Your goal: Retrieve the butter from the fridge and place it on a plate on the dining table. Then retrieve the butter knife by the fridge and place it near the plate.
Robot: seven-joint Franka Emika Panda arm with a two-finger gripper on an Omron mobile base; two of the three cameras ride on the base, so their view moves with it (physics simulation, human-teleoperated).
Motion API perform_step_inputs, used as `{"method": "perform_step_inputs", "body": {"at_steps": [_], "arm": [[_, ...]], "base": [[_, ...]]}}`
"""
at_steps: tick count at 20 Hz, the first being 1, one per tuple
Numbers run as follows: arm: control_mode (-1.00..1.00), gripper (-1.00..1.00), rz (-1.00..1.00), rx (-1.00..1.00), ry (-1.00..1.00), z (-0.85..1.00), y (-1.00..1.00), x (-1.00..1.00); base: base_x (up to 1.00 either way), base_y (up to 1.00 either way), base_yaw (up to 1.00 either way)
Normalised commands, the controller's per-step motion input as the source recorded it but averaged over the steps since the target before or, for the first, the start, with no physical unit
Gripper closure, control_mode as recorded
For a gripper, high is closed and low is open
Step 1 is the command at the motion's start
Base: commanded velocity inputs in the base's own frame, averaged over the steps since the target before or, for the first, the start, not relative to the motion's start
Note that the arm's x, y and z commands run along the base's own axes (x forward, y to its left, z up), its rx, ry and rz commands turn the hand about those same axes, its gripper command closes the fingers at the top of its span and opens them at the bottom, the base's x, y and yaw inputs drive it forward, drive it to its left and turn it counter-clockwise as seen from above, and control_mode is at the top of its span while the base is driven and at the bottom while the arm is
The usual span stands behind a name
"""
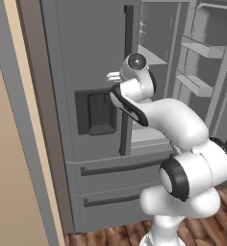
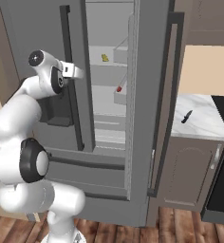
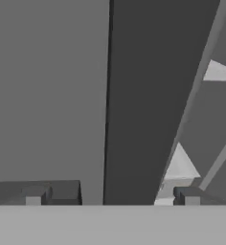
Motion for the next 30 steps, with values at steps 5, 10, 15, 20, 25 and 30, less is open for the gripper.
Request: {"method": "perform_step_inputs", "body": {"at_steps": [5, 10, 15, 20, 25, 30], "arm": [[-1.0, -1.0, 0.0, -0.03, -0.01, -0.01, 0.0, 0.35], [-1.0, -1.0, 0.0, -0.02, 0.0, -0.05, -0.01, 0.37], [-1.0, -1.0, 0.0, 0.0, -0.01, -0.07, -0.08, 0.33], [-1.0, 1.0, 0.0, 0.0, -0.01, 0.0, 0.0, 0.18], [-1.0, 1.0, 0.0, 0.0, -0.01, 0.0, 0.0, 0.07], [-1.0, 1.0, 0.0, 0.0, 0.0, 0.0, 0.0, 0.0]], "base": [[0.0, 0.0, 0.0], [0.0, 0.0, 0.0], [0.0, 0.0, 0.0], [0.0, 0.0, 0.0], [0.0, 0.0, 0.0], [0.0, 0.0, 0.0]]}}
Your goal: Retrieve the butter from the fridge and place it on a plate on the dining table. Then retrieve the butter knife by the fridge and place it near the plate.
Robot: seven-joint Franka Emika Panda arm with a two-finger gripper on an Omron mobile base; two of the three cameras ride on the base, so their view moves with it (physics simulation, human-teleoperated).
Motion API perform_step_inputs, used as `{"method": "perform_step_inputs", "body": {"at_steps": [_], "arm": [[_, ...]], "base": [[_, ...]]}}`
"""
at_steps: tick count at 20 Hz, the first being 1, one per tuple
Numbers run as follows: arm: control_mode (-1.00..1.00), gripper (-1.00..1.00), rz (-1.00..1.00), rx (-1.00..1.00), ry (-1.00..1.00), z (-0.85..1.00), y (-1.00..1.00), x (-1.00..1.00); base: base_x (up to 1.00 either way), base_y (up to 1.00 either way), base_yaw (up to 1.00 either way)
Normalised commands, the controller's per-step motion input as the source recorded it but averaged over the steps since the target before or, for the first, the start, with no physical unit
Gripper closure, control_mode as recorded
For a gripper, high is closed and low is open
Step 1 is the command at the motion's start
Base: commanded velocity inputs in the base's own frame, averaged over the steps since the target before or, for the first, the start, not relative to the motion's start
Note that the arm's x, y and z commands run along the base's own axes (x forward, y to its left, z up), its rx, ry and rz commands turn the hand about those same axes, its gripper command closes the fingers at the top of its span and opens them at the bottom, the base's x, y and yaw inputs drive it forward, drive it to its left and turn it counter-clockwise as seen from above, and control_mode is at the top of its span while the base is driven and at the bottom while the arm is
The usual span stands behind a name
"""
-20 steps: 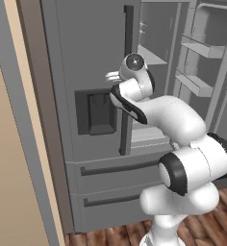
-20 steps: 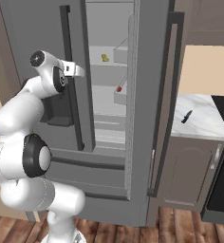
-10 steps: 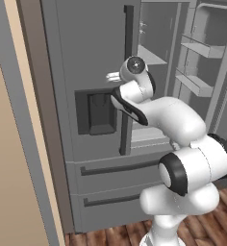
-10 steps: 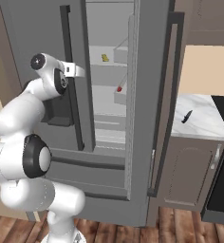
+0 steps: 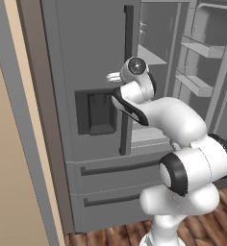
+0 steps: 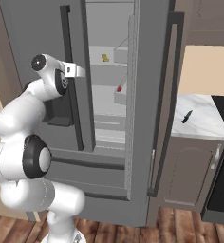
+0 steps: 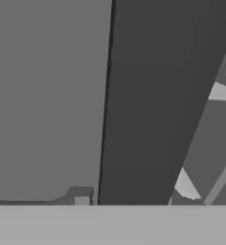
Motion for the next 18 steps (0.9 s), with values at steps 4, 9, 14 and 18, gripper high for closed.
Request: {"method": "perform_step_inputs", "body": {"at_steps": [4, 9, 14, 18], "arm": [[-1.0, 1.0, -0.01, 0.0, 0.0, 0.0, 0.07, -0.11], [-1.0, 1.0, -0.19, 0.0, -0.01, 0.02, 0.12, -0.59], [-1.0, 1.0, -0.33, 0.0, 0.0, 0.13, 0.43, -0.91], [-1.0, 1.0, -0.39, 0.0, 0.0, 0.06, 0.71, -0.85]], "base": [[0.0, 0.0, 0.0], [0.0, 0.0, 0.0], [0.0, 0.0, 0.0], [0.0, 0.0, 0.0]]}}
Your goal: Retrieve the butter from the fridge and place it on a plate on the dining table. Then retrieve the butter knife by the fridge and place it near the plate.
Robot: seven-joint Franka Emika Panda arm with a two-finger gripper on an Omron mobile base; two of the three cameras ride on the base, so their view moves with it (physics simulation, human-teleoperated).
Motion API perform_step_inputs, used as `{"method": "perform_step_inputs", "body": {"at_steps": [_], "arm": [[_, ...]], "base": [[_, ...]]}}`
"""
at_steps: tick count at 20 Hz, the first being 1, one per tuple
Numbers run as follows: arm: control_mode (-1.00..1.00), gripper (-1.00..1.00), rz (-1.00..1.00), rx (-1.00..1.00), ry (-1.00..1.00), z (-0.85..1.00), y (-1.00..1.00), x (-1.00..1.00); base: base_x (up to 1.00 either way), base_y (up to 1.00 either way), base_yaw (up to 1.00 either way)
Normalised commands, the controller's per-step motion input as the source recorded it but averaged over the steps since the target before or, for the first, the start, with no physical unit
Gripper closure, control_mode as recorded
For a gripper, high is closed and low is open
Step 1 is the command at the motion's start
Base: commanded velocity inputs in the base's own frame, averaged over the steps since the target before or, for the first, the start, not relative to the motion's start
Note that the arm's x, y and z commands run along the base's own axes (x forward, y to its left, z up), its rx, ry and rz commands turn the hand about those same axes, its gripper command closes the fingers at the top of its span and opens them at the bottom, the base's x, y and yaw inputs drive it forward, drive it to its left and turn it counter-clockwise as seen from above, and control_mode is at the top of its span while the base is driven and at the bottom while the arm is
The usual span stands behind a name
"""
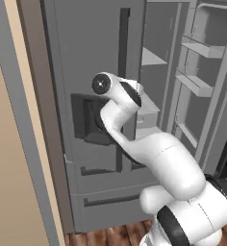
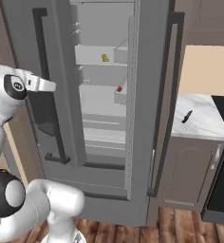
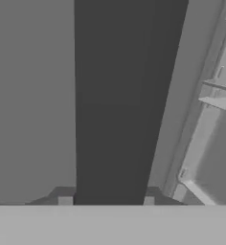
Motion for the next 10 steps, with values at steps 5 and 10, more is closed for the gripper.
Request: {"method": "perform_step_inputs", "body": {"at_steps": [5, 10], "arm": [[-1.0, 1.0, -0.41, 0.0, 0.06, 0.01, 0.68, -0.81], [-1.0, 1.0, -0.35, -0.02, 0.1, 0.0, 0.53, -0.73]], "base": [[0.0, 0.0, 0.0], [0.0, 0.0, 0.0]]}}
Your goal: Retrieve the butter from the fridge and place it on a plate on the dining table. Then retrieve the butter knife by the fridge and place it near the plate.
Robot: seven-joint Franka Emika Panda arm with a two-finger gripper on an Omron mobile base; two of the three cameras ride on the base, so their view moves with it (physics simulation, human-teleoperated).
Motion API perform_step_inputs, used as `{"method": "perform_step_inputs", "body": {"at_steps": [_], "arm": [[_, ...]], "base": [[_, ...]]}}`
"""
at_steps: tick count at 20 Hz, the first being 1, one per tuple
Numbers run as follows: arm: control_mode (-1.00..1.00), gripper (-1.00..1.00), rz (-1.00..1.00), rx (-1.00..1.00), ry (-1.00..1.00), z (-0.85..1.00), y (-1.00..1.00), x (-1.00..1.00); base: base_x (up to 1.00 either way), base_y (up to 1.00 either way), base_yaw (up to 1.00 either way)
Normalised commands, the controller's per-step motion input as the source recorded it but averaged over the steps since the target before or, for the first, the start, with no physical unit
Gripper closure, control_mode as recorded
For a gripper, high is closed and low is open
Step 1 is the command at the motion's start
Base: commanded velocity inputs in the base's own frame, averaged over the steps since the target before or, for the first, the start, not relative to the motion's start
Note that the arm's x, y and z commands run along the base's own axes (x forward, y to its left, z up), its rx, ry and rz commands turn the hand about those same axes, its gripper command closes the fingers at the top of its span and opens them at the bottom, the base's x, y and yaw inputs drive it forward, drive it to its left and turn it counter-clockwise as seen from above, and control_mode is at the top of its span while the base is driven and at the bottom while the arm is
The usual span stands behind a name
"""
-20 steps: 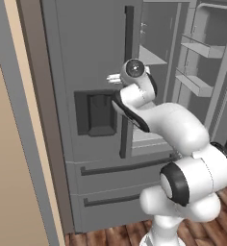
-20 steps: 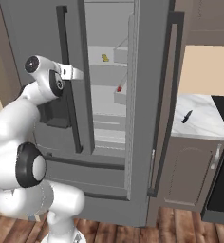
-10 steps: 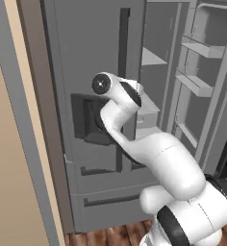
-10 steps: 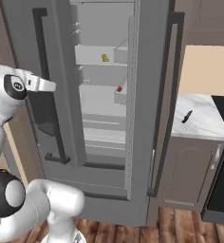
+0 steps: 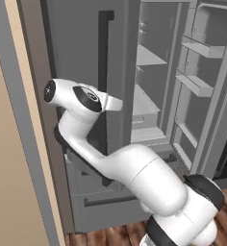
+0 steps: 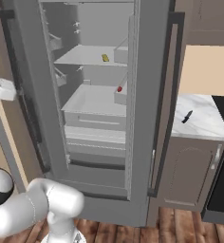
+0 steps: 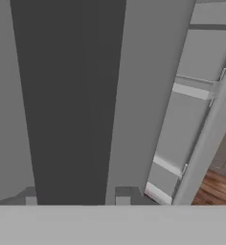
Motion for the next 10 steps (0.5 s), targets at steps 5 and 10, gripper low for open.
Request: {"method": "perform_step_inputs", "body": {"at_steps": [5, 10], "arm": [[-1.0, 1.0, -0.27, -0.05, 0.07, 0.0, 0.52, -0.8], [-1.0, 1.0, -0.21, -0.06, 0.01, -0.05, 0.61, -0.71]], "base": [[0.0, 0.0, 0.0], [0.0, 0.0, 0.0]]}}
